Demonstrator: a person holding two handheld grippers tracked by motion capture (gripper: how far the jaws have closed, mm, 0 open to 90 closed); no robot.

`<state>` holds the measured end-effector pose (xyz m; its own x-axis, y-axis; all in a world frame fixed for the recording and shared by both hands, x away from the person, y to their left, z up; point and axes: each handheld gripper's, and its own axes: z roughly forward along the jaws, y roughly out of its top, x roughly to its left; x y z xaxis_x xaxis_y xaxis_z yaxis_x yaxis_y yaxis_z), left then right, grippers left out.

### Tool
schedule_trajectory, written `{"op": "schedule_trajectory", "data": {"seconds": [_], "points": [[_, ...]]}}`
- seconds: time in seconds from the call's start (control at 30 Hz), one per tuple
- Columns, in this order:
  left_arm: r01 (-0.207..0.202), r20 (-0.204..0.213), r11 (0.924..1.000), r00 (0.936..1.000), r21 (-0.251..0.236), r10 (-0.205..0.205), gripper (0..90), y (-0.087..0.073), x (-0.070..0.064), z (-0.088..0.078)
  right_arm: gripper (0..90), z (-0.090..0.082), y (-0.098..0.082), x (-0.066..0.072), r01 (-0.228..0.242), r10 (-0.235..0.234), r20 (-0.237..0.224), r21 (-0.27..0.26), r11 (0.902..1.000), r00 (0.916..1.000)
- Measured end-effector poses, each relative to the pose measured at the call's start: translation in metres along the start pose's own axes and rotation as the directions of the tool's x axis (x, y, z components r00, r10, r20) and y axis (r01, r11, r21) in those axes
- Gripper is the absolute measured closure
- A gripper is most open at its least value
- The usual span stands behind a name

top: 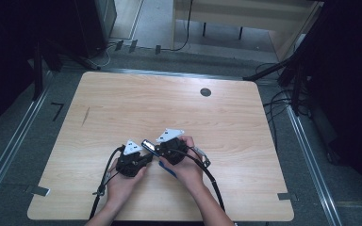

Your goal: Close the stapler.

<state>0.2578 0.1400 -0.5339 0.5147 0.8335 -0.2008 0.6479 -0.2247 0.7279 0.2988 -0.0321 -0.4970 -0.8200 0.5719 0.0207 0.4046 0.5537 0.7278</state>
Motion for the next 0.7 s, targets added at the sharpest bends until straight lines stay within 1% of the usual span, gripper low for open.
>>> {"op": "schedule_trajectory", "data": {"seconds": [0.07,0.13,0.2,0.3,0.33,0.53,0.7], "points": [[0.001,-0.001,1.0000,1.0000,-0.003,-0.001,90.0,0.0000,-0.0001,0.0004,90.0,0.0008,0.0009,-0.0001,-0.002,0.002,0.003,0.004,1.0000,1.0000],[0.007,0.002,1.0000,1.0000,-0.004,-0.007,90.0,0.0001,0.0001,0.0013,90.0,0.0015,0.0016,-0.0006,0.011,-0.011,0.000,0.002,0.9999,0.9999],[0.010,0.005,0.9999,0.9999,-0.007,-0.010,90.0,0.0003,0.0006,0.0014,90.0,0.0020,0.0019,0.0007,0.005,-0.005,-0.003,0.004,1.0000,1.0000],[0.014,0.002,0.9998,0.9999,-0.015,-0.013,90.0,0.0006,0.0009,0.0012,90.0,0.0016,0.0019,0.0003,0.012,-0.012,-0.001,-0.002,0.9999,0.9999],[0.011,0.002,0.9998,0.9999,-0.018,-0.011,90.0,0.0006,0.0008,0.0012,90.0,0.0009,0.0021,0.0007,0.004,-0.004,0.000,-0.005,1.0000,1.0000],[0.005,0.010,0.9995,0.9999,-0.030,-0.005,90.0,0.0006,0.0000,0.0003,90.0,-0.0019,0.0024,0.0004,0.011,-0.011,0.004,-0.014,0.9998,0.9999],[-0.008,0.003,0.9987,1.0000,-0.049,0.008,90.0,0.0004,-0.0019,-0.0014,90.0,-0.0045,0.0017,0.0014,0.013,-0.013,0.007,-0.018,0.9997,0.9999]]}}
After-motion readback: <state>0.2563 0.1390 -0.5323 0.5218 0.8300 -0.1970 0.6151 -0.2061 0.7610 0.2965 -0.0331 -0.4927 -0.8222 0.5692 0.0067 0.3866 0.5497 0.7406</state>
